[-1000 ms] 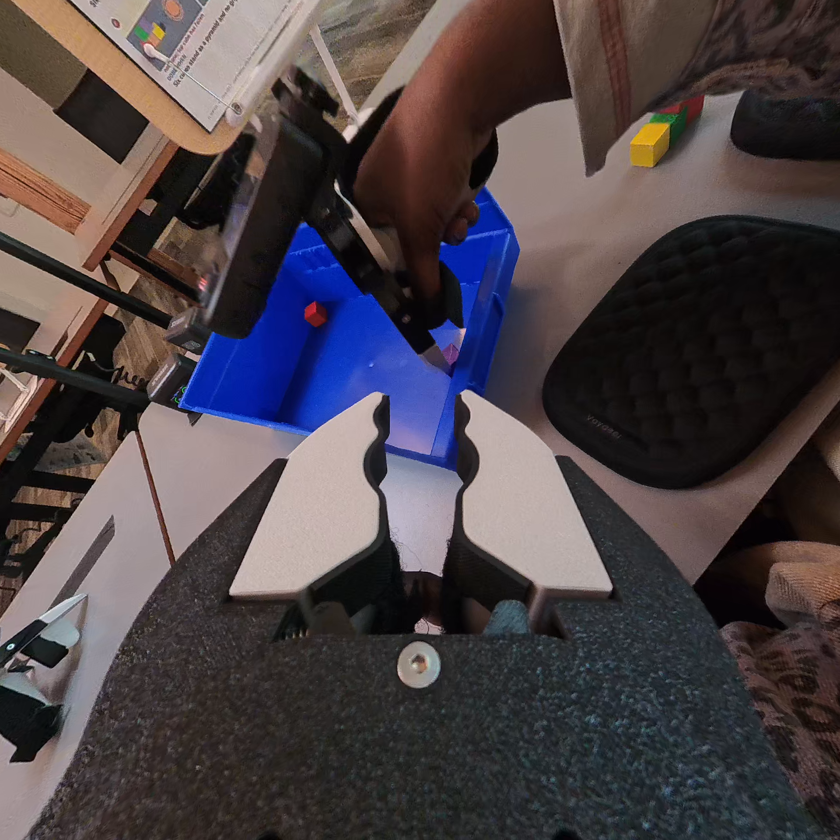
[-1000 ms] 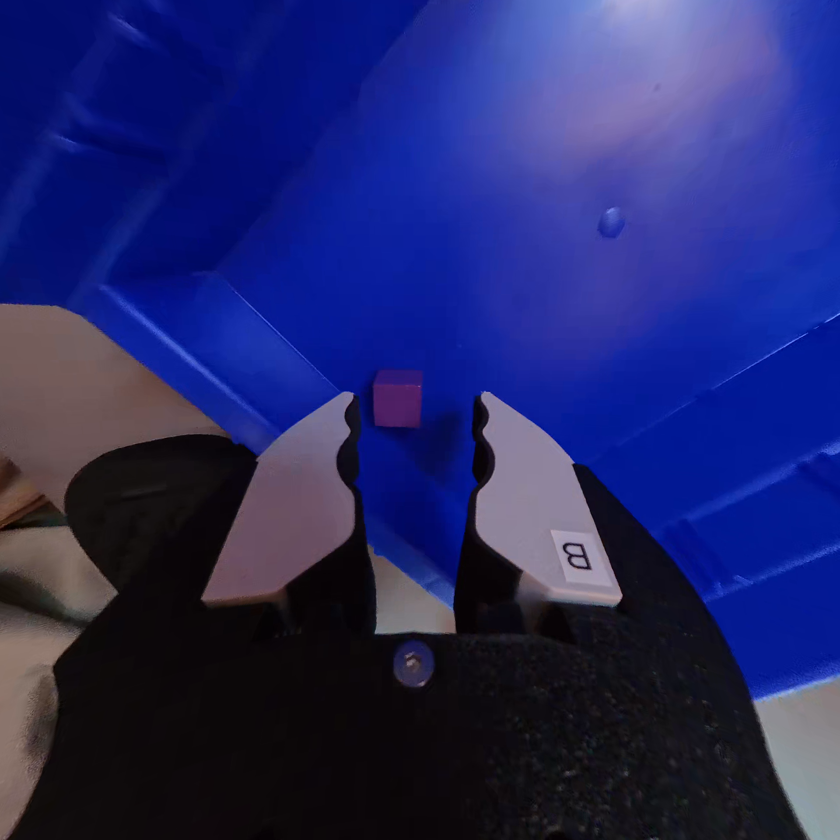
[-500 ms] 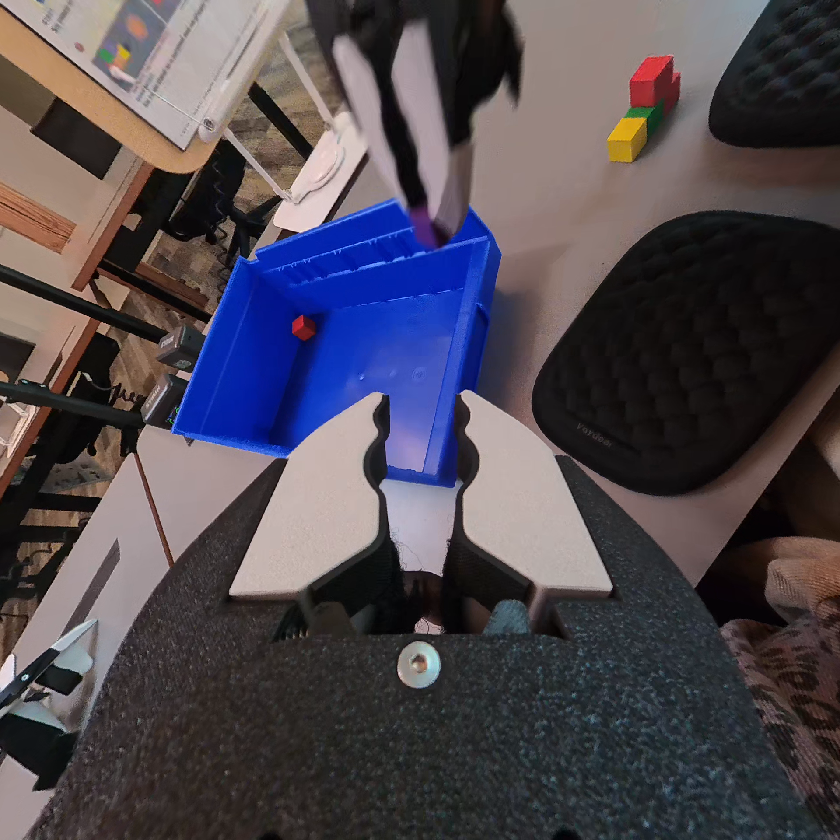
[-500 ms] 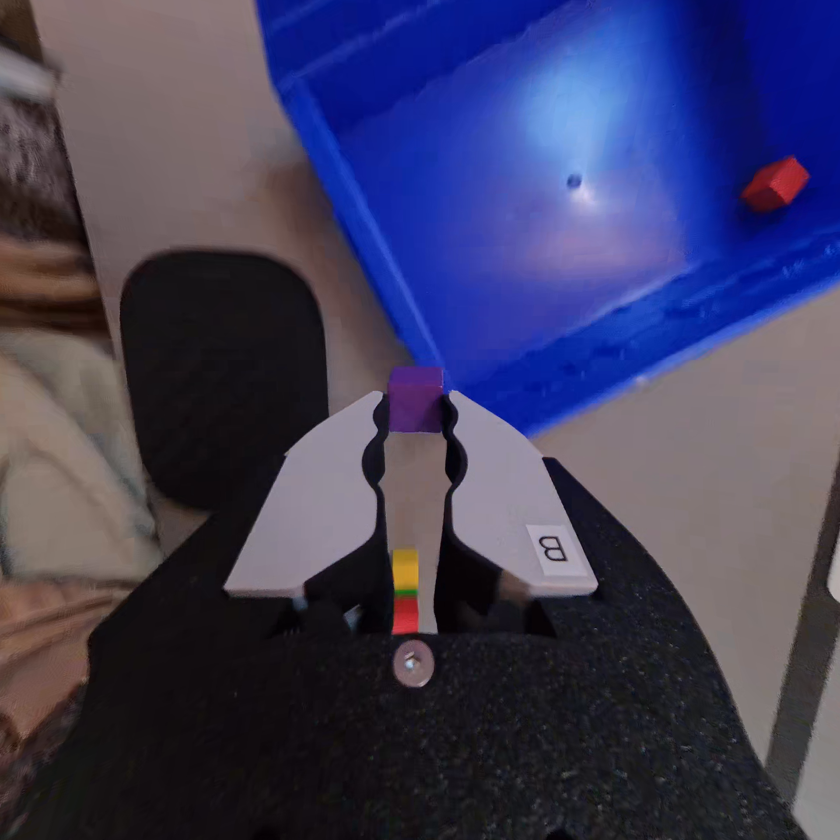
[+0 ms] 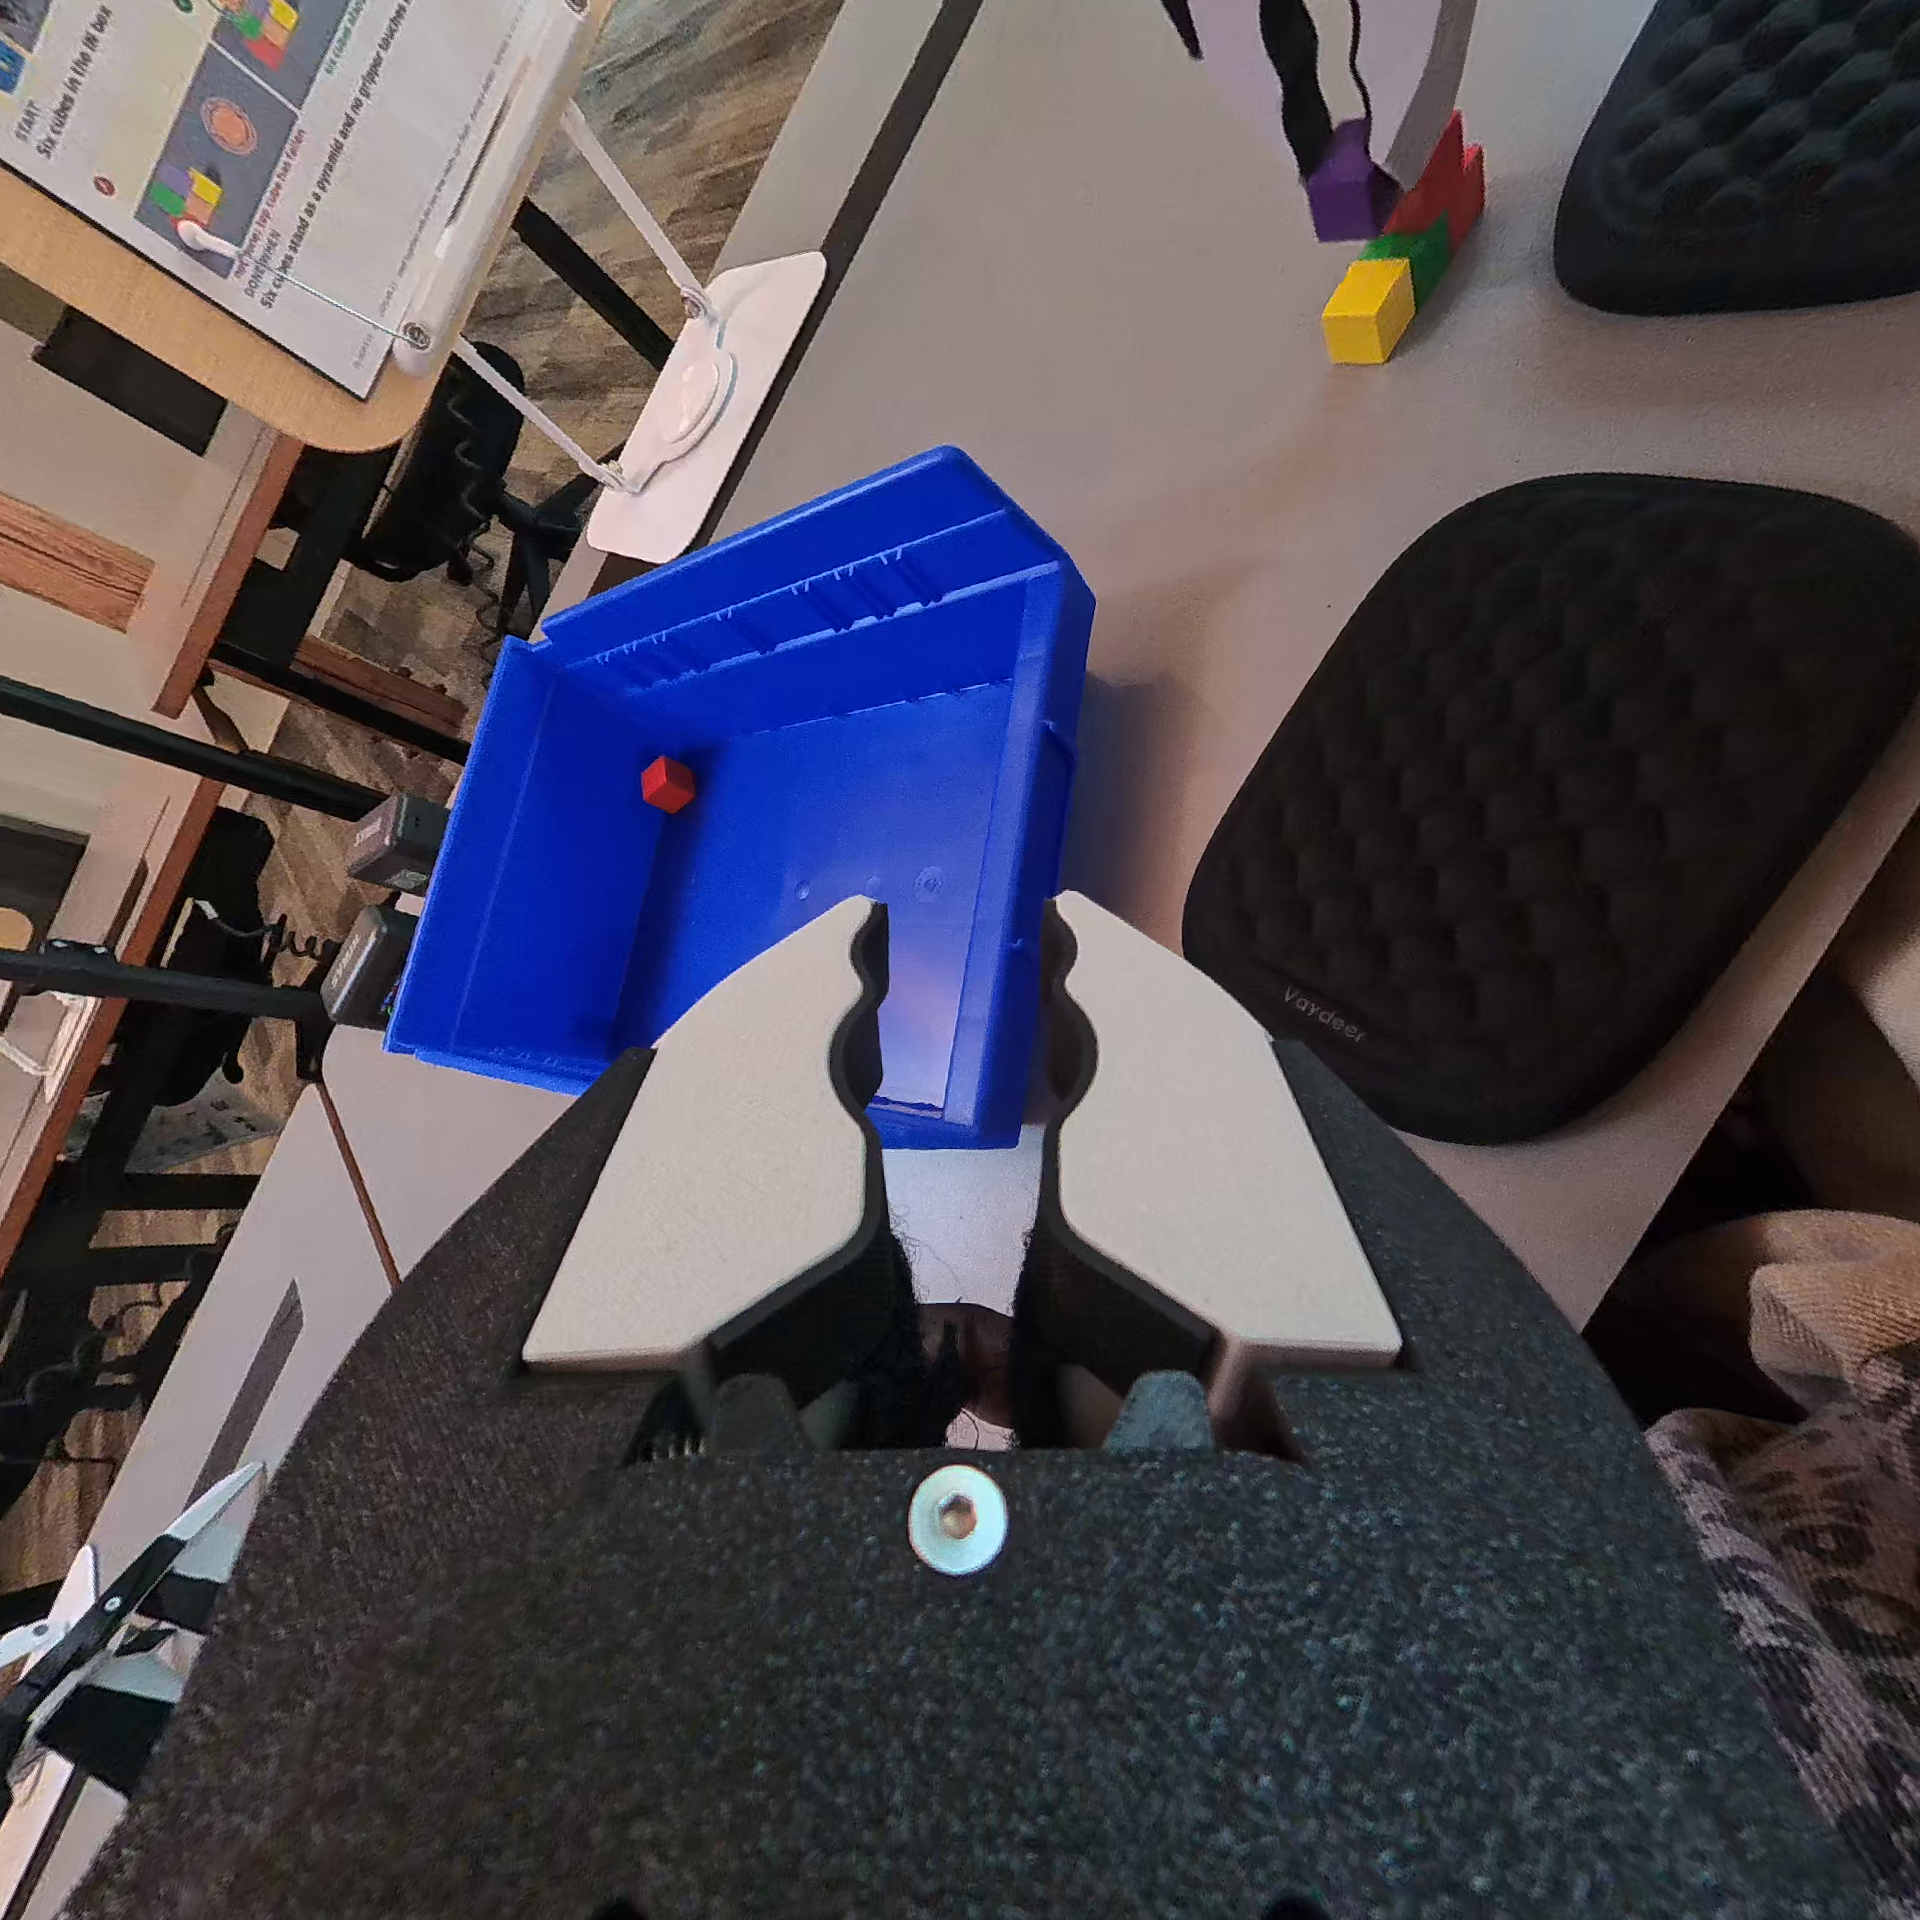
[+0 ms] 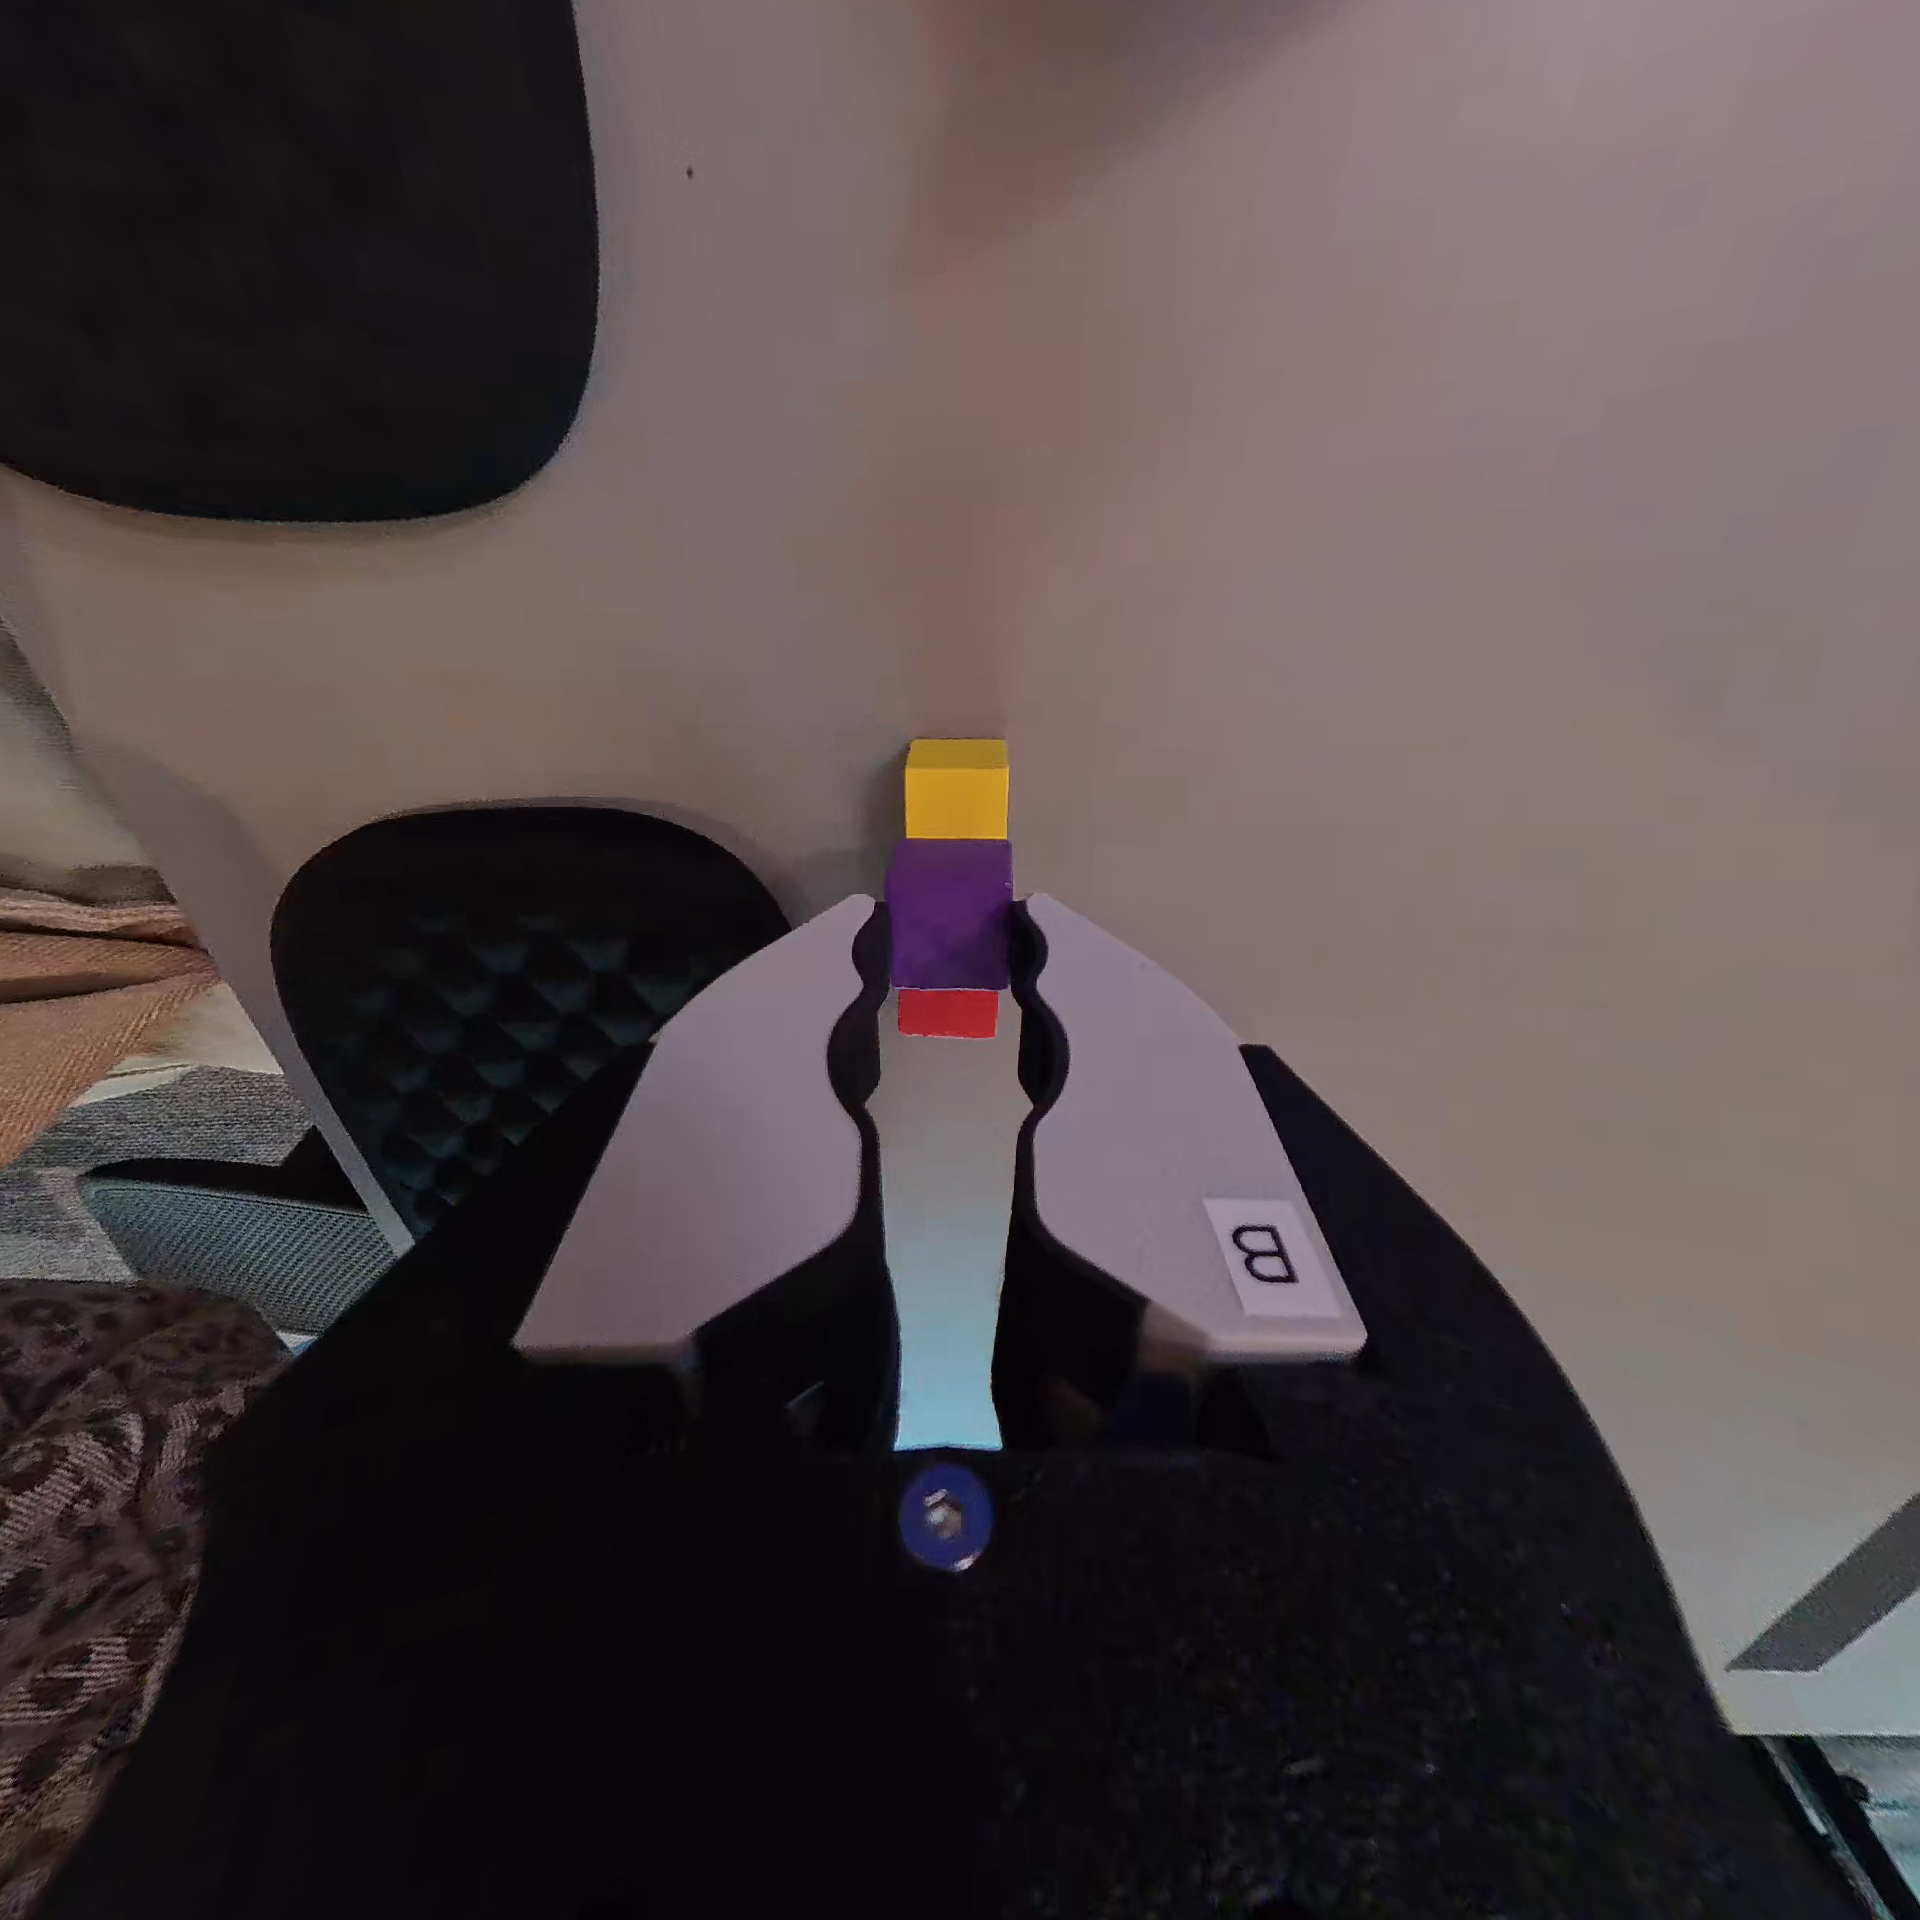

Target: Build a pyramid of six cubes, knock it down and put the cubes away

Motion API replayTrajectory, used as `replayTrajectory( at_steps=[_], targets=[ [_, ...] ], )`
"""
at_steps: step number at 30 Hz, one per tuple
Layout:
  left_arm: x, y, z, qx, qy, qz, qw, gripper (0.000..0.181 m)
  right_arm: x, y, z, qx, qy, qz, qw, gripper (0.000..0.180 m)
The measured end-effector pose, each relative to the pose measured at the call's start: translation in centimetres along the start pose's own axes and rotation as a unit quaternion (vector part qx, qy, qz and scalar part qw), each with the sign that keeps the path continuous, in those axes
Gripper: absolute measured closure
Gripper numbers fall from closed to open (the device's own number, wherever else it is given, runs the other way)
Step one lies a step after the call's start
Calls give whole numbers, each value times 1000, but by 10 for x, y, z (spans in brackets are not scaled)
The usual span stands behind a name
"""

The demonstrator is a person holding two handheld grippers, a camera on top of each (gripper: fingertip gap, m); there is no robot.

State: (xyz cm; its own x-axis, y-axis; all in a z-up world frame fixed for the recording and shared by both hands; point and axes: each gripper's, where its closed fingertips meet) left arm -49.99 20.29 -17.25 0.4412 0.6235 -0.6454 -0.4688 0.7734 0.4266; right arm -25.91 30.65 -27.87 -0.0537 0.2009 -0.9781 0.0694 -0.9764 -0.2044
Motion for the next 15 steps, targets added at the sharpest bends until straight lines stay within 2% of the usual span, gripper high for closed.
replayTrajectory(
  at_steps=[15],
  targets=[
    [0,1,-3,-2,2,1,1000,153,16,5,-6,23,12,15,1000,158]
  ],
)
Point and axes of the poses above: each gripper's, where its closed fingertips meet, x out along the fingers, z out of its top, y = z × x across the jaws, and after that the axes turned 13 degrees about -z, right-handed
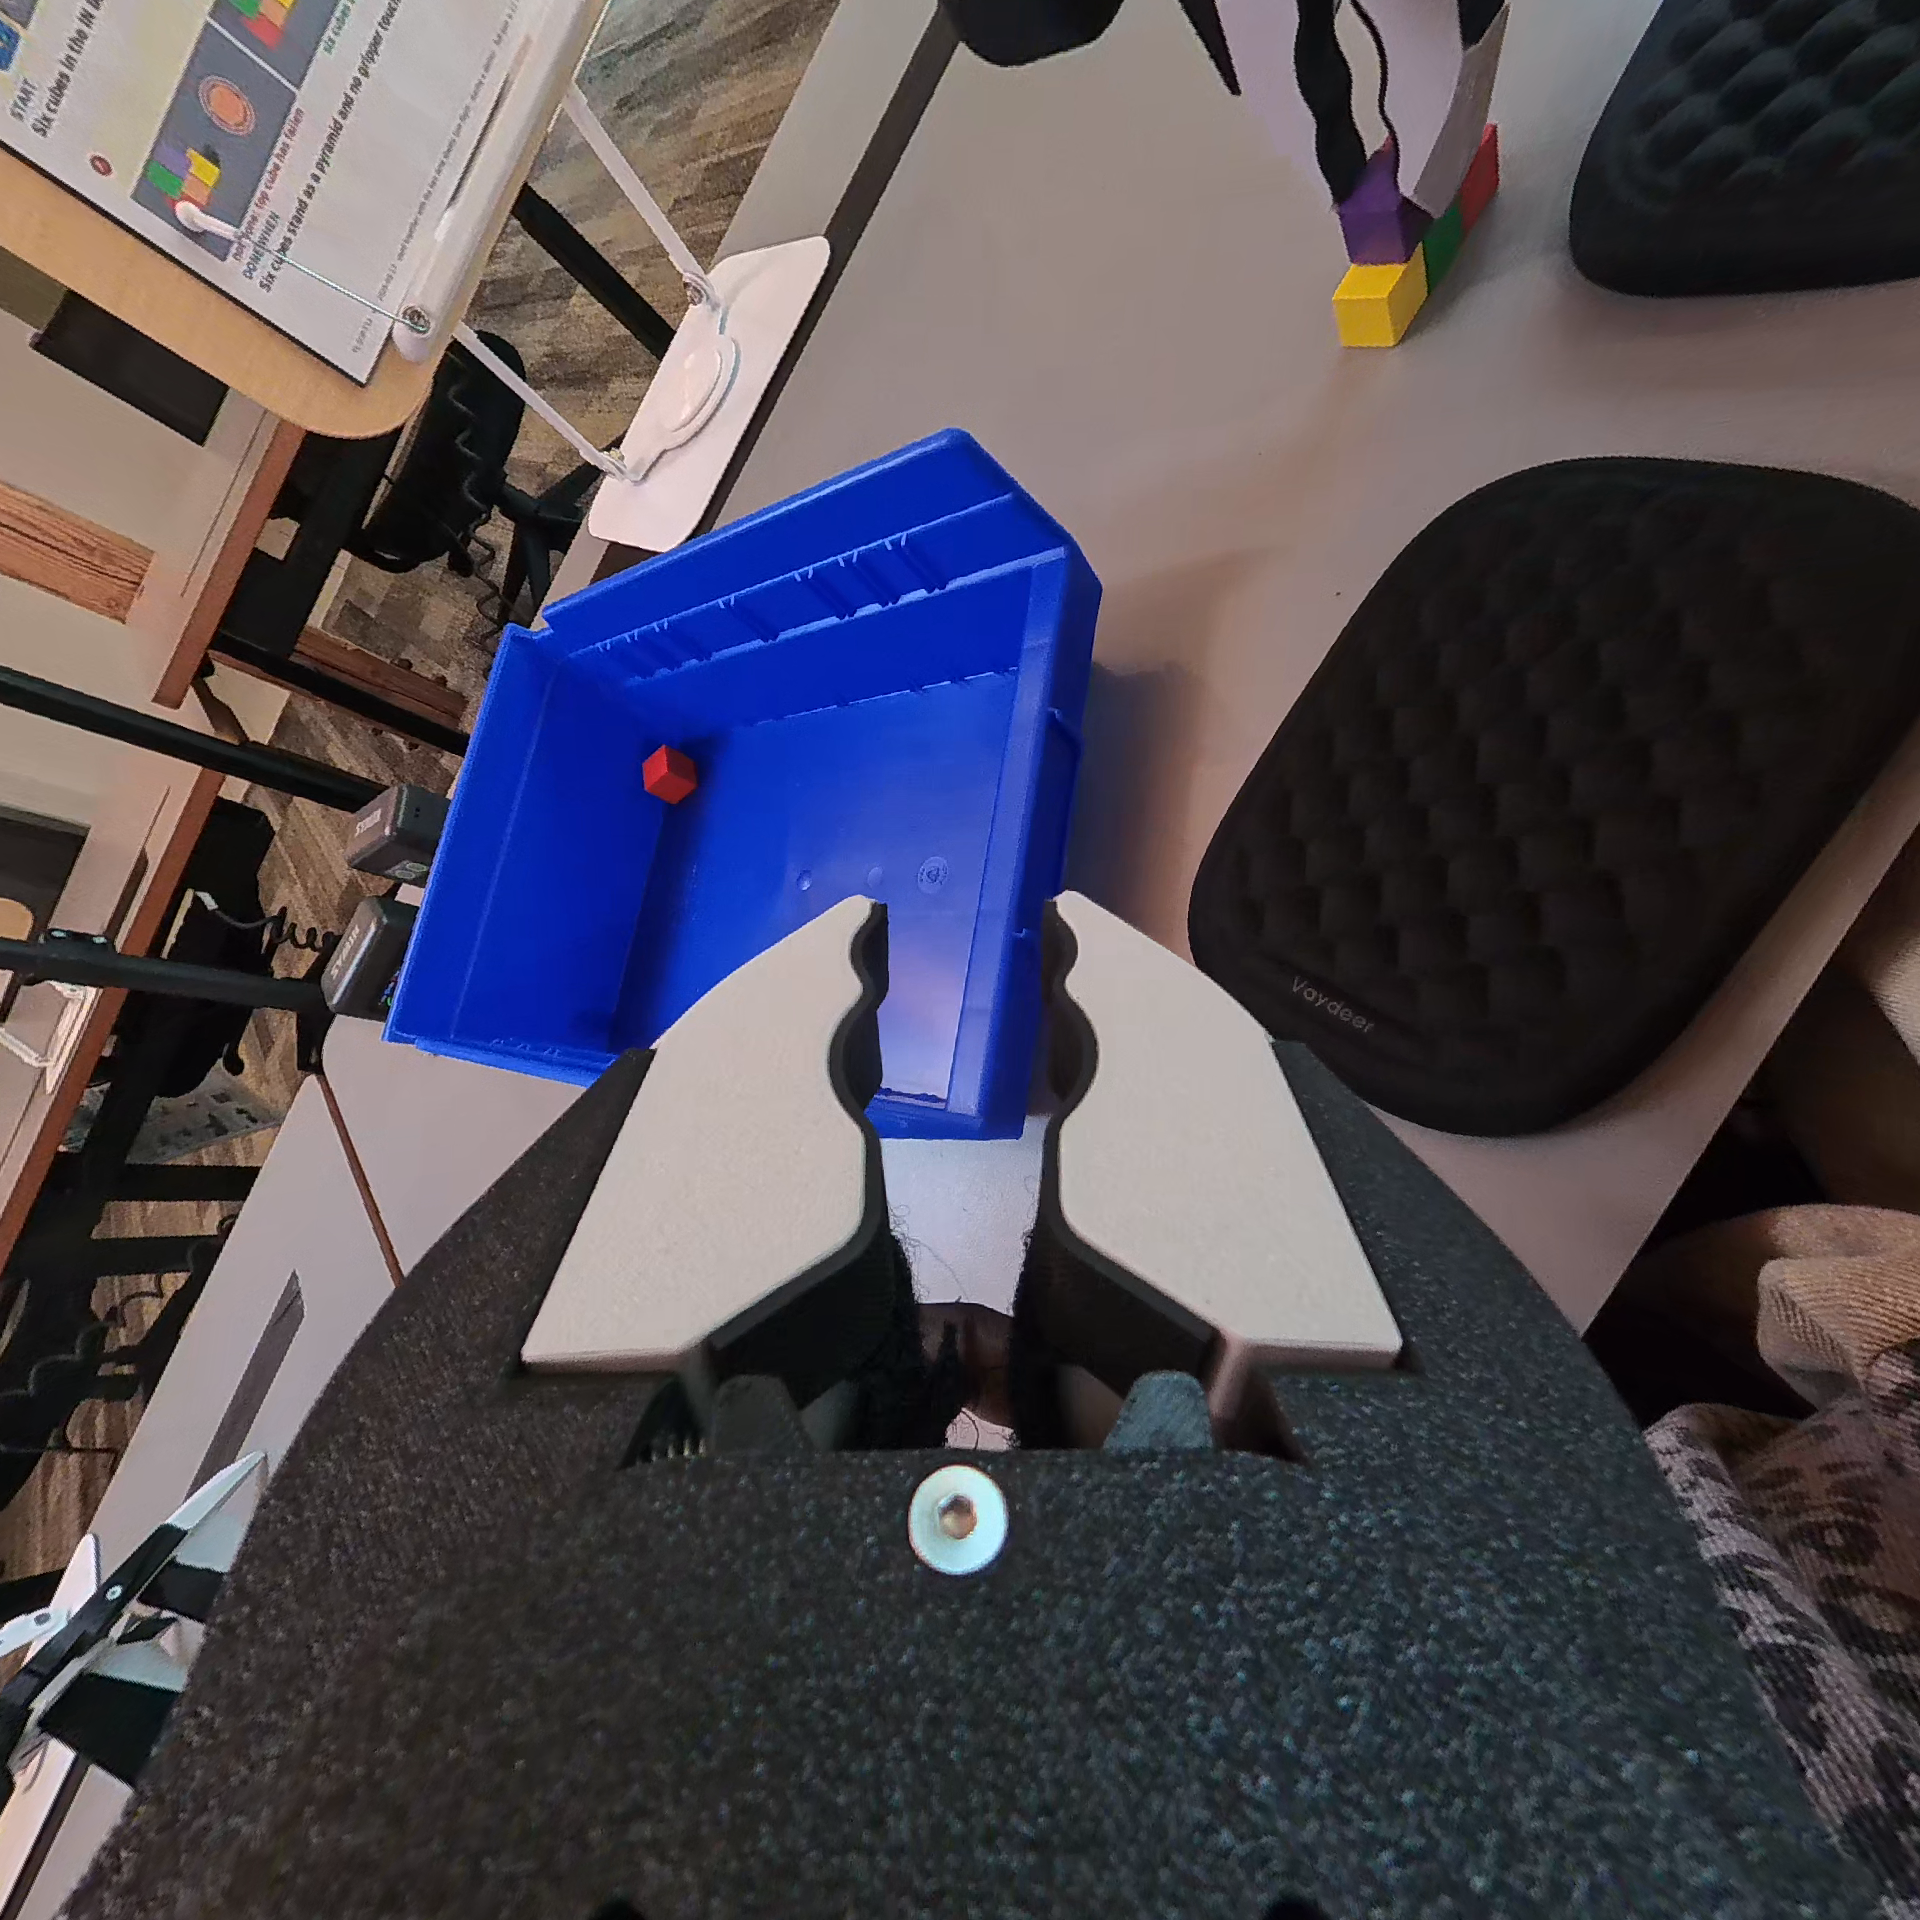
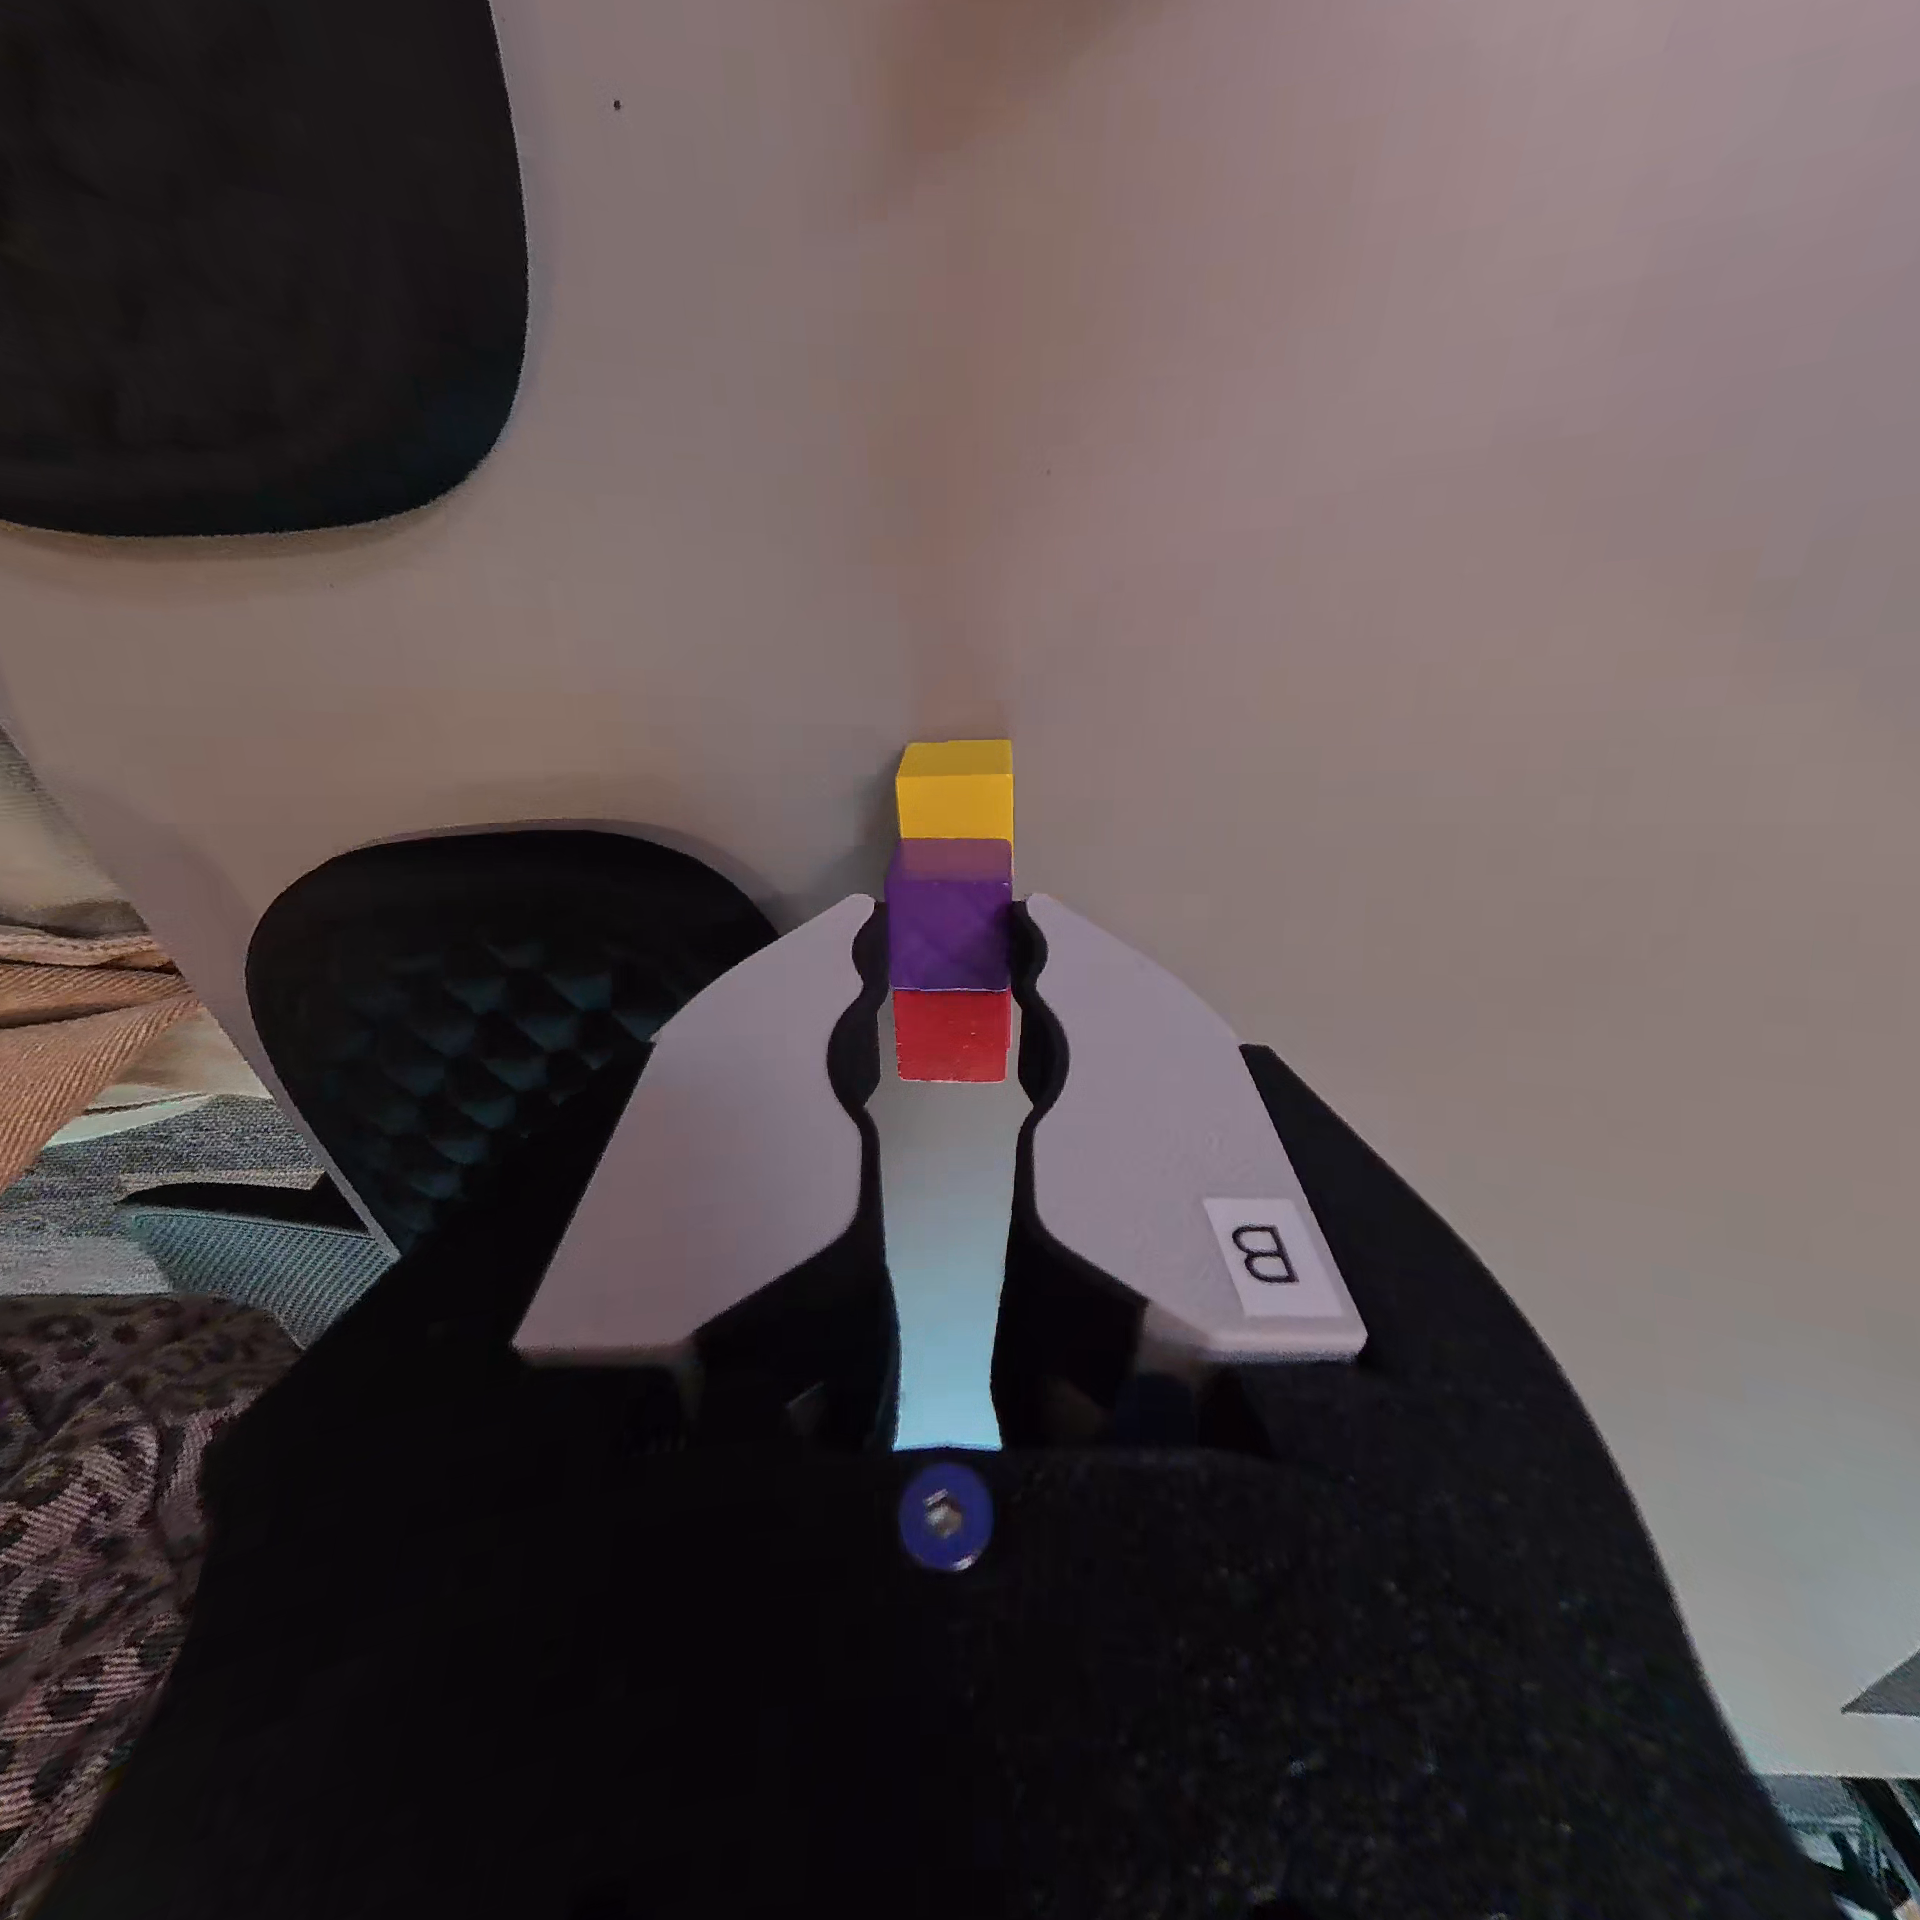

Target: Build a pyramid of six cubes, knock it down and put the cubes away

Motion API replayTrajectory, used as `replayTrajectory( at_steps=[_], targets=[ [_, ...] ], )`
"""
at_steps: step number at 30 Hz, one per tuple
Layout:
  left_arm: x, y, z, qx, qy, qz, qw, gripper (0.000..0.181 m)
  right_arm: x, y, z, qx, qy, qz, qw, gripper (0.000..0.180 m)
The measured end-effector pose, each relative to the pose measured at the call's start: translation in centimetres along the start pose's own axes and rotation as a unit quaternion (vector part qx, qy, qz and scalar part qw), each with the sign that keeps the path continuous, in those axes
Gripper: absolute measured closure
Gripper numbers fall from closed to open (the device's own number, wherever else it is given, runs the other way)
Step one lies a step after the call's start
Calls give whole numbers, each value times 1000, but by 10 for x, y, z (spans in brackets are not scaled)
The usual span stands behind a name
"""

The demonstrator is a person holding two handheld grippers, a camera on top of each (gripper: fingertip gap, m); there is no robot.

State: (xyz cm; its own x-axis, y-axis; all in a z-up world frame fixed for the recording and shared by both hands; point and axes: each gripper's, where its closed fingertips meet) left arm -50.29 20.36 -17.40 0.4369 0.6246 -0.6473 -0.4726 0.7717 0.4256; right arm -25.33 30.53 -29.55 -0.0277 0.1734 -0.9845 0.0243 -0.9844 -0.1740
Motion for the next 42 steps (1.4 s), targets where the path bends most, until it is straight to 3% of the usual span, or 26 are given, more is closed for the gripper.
replayTrajectory(
  at_steps=[3,6,12,15,19,22,25,29,33,37,42],
  targets=[
    [0,0,0,1,0,0,1000,153,1,-2,-1,4,0,-4,1000,158],
    [1,0,1,2,1,-1,1000,153,-1,1,-1,11,-2,8,1000,142],
    [0,1,-1,-2,1,2,1000,153,-28,-13,13,26,-57,-24,998,134],
    [-1,2,-2,-7,-1,3,1000,154,-60,-25,53,43,-142,-47,988,136],
    [-3,3,-4,-11,0,6,1000,154,-105,-58,138,116,-264,-87,954,136],
    [-7,4,-6,-15,-7,10,1000,154,-119,-91,199,190,-297,-103,930,134],
    [-11,6,-9,-19,-16,16,1000,154,-107,-119,253,240,-270,-103,927,134],
    [-19,8,-14,-25,-29,23,999,154,-53,-166,294,262,-170,-144,939,133],
    [-26,11,-18,-31,-48,31,998,154,0,-193,310,302,-105,-119,940,130],
    [-28,14,-22,-38,-54,33,997,154,28,-201,319,320,-79,-104,938,133],
    [-29,17,-26,-44,-55,36,997,154,41,-214,311,296,-36,-181,937,137]
  ],
)
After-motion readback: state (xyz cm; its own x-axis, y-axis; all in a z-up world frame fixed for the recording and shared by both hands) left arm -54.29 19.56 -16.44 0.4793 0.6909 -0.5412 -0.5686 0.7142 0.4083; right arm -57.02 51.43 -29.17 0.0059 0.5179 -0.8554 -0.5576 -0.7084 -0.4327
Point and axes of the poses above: each gripper's, where its closed fingertips meet, x out along the fingers, z out of its top, y = z × x across the jaws, and after that the axes turned 13 degrees about -z, right-handed
